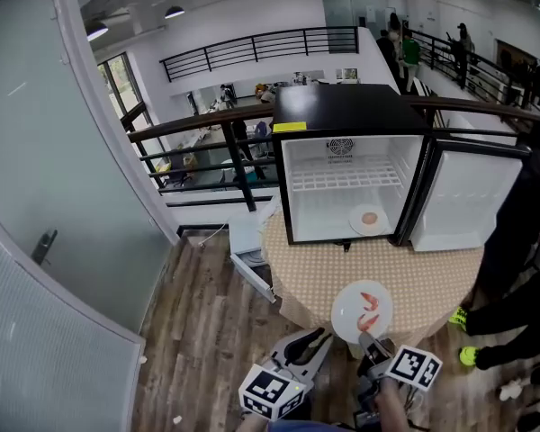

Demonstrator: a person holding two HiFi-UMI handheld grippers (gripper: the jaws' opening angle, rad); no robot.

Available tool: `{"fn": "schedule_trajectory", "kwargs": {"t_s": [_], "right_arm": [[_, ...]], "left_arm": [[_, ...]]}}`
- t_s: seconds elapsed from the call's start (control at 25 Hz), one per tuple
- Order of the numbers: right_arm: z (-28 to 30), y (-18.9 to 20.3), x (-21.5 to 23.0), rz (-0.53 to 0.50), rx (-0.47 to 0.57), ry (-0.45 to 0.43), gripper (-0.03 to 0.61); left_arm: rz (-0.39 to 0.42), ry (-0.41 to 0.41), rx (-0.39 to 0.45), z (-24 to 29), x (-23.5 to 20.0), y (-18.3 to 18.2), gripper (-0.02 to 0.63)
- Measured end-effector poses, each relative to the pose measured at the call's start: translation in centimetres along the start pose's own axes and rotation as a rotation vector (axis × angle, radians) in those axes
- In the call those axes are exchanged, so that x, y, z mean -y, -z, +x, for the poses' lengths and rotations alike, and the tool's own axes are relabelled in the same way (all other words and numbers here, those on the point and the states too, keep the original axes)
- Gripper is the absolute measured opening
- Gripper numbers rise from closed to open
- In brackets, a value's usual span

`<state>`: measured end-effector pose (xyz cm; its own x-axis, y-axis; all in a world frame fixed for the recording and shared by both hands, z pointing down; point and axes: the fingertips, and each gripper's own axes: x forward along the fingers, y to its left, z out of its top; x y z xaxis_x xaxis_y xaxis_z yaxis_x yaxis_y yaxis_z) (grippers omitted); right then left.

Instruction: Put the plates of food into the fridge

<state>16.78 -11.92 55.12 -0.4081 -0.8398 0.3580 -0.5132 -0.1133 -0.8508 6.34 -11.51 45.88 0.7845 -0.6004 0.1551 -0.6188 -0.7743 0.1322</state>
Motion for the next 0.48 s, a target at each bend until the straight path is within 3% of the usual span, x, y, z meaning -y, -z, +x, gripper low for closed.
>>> {"fn": "schedule_trajectory", "kwargs": {"t_s": [0.48], "right_arm": [[10.4,-3.6,-3.9,0.009,0.063,0.043,0.026]], "left_arm": [[0.047,0.088,0.003,3.3,-11.0,-3.1,0.069]]}}
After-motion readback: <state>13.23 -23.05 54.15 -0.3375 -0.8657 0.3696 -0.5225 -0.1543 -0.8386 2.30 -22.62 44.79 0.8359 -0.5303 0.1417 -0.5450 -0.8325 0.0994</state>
